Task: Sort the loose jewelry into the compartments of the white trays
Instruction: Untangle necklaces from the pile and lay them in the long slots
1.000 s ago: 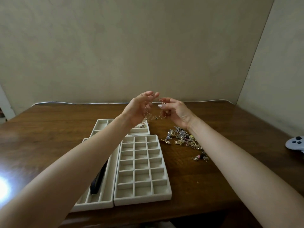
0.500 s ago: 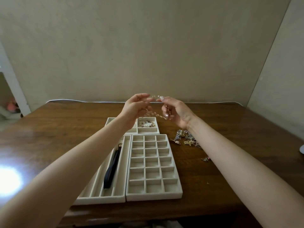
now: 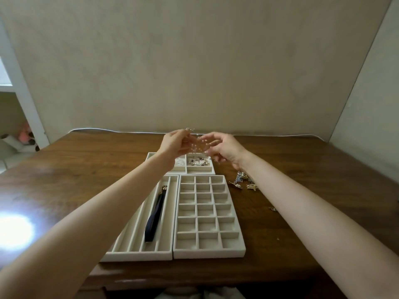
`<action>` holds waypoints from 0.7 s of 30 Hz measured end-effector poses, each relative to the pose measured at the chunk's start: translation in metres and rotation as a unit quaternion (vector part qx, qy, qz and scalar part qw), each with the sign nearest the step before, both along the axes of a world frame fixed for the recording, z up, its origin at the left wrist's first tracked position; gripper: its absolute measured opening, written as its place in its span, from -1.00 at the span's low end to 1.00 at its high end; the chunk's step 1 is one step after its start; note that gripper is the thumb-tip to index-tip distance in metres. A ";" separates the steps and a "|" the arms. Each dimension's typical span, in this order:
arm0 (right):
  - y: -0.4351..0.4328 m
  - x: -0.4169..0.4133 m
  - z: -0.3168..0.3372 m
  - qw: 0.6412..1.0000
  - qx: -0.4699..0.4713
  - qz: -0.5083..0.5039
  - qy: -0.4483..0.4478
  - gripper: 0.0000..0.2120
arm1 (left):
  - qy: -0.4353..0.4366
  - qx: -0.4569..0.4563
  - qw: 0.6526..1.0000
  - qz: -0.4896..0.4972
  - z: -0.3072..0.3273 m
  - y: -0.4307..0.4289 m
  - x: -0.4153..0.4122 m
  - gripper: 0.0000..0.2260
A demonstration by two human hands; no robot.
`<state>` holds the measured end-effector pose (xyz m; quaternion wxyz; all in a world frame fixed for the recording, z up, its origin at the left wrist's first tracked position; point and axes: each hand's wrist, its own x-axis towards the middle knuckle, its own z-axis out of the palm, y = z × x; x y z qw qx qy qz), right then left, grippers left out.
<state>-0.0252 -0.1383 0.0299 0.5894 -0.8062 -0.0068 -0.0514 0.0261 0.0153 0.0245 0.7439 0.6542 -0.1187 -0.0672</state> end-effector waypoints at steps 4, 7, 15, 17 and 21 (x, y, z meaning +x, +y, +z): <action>0.006 0.001 -0.007 0.991 -0.107 -0.071 -0.036 -0.93 | 0.011 -0.113 0.993 -0.026 0.005 0.005 -0.003 -0.75; 0.008 0.001 -0.012 0.991 -0.087 -0.097 -0.043 -0.74 | 0.010 -0.140 0.990 -0.014 0.011 0.012 -0.004 -0.75; 0.003 0.010 -0.012 0.996 0.065 -0.044 -0.036 -0.96 | -0.084 0.004 0.990 0.114 -0.002 0.041 -0.002 -0.79; 0.002 0.015 -0.016 0.995 0.081 -0.054 -0.032 -0.92 | -0.134 0.109 0.967 0.188 -0.013 0.054 -0.002 -0.79; 0.013 0.018 -0.017 1.000 -0.009 -0.007 0.003 -0.86 | -0.177 0.213 0.942 0.191 -0.025 0.077 -0.012 -0.79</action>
